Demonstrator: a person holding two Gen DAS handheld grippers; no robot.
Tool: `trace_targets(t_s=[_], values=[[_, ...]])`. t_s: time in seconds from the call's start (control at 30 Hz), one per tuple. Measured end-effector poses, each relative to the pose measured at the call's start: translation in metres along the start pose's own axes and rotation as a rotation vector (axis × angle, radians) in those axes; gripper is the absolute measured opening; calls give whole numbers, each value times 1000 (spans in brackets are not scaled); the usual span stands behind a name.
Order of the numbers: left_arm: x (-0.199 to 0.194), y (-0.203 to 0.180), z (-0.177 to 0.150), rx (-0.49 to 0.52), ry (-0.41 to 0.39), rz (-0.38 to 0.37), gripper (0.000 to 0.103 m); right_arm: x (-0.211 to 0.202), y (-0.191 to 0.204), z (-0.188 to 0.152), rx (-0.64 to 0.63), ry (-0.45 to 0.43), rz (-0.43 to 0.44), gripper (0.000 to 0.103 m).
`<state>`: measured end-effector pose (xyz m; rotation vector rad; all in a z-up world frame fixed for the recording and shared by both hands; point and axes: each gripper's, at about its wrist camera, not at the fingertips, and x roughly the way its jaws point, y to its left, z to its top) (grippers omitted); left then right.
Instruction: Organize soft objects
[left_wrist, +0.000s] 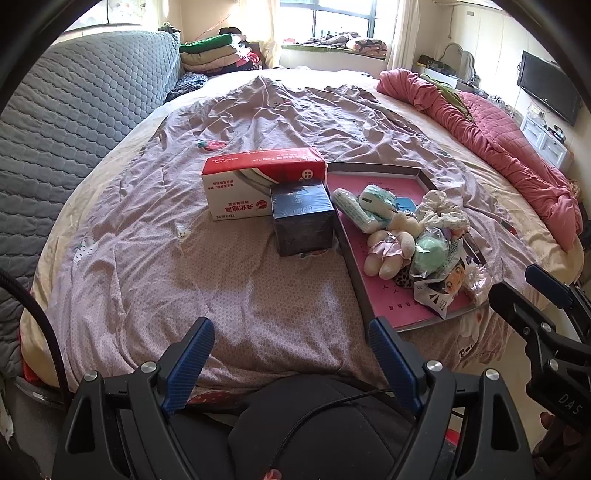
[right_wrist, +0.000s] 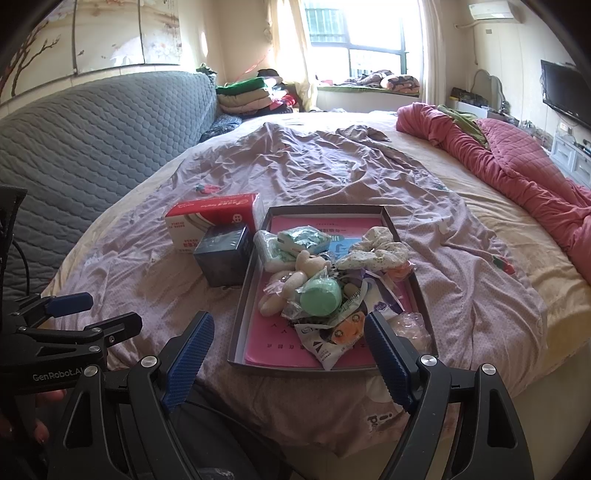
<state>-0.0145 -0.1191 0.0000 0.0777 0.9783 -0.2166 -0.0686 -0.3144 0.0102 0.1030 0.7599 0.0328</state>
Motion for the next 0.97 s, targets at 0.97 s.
trace_targets(t_s=[0.97], values=[[10, 19, 2, -43, 21, -9, 85, 1, -17, 0, 48, -2, -7, 84]])
